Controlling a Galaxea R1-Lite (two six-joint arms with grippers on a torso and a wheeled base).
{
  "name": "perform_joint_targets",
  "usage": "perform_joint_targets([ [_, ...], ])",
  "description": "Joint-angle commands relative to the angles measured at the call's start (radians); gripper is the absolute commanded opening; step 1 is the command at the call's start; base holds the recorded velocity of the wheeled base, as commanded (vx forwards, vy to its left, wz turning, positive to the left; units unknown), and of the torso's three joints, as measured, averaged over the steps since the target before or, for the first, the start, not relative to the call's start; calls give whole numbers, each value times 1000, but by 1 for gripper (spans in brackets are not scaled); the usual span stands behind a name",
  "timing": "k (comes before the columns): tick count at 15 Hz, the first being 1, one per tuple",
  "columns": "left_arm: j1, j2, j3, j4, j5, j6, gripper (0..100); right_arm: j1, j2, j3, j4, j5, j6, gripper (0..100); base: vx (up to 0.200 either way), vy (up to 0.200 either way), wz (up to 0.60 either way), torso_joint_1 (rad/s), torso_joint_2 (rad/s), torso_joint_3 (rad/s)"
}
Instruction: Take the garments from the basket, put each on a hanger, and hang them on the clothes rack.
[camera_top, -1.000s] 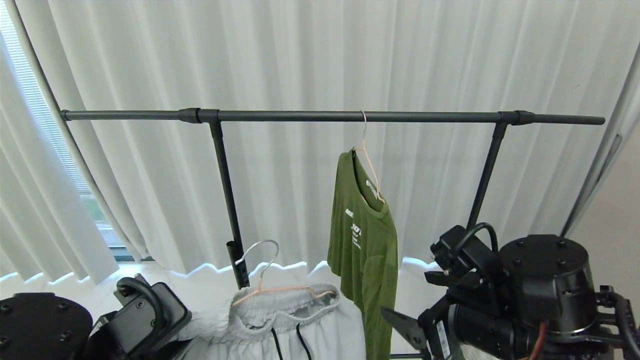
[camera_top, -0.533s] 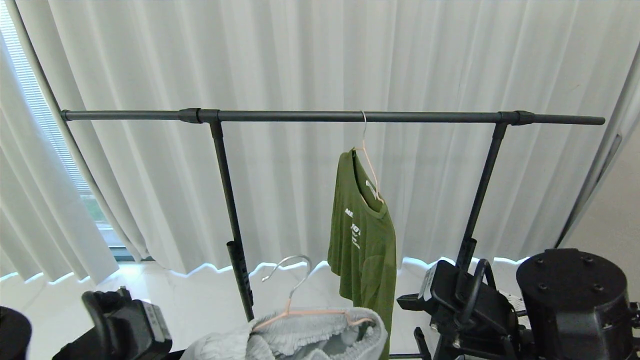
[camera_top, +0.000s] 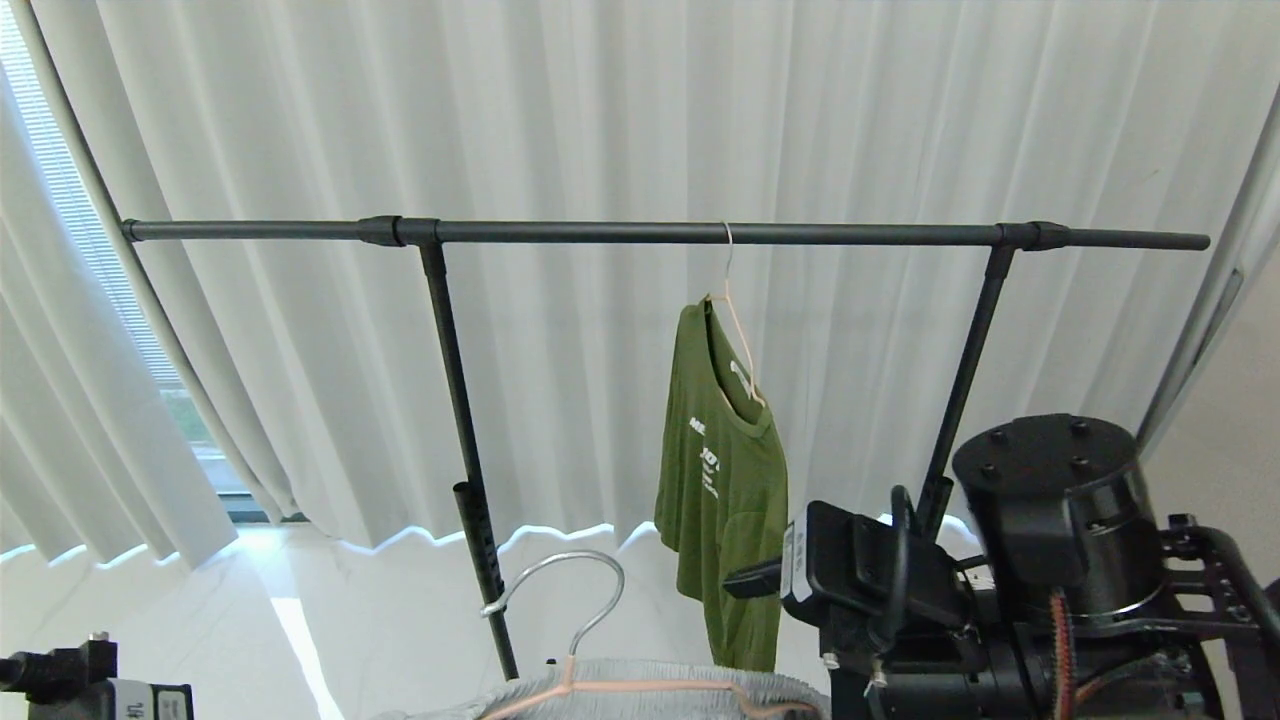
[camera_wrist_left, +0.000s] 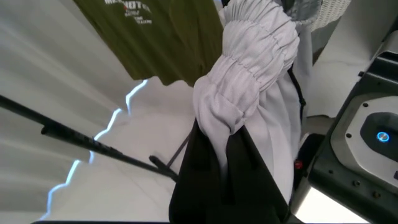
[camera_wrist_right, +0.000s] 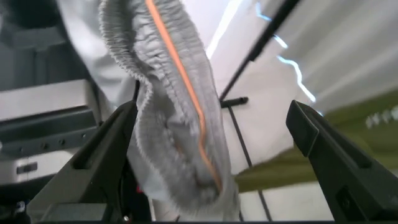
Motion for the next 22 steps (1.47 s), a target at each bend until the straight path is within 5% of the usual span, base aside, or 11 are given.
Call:
perform_joint_targets([
  [1, -4, -8, -4, -15, 0, 2, 0, 14, 81, -50, 16, 32, -36, 100, 0, 0, 0, 0, 0, 0],
  [13, -33, -8, 1, -17, 0, 2, 0, 13, 138, -88, 15, 45, -45, 100, 0, 0, 0, 0, 0, 0],
  [14, -33, -8, 1, -17, 0, 2, 0, 13, 137, -86, 15, 48, -45, 0, 0, 0, 0, 0, 0, 0],
  [22, -32, -5, 1, -17, 2, 3, 0, 13, 117, -86, 12, 49, -45, 0, 0, 0, 0, 0, 0, 0],
])
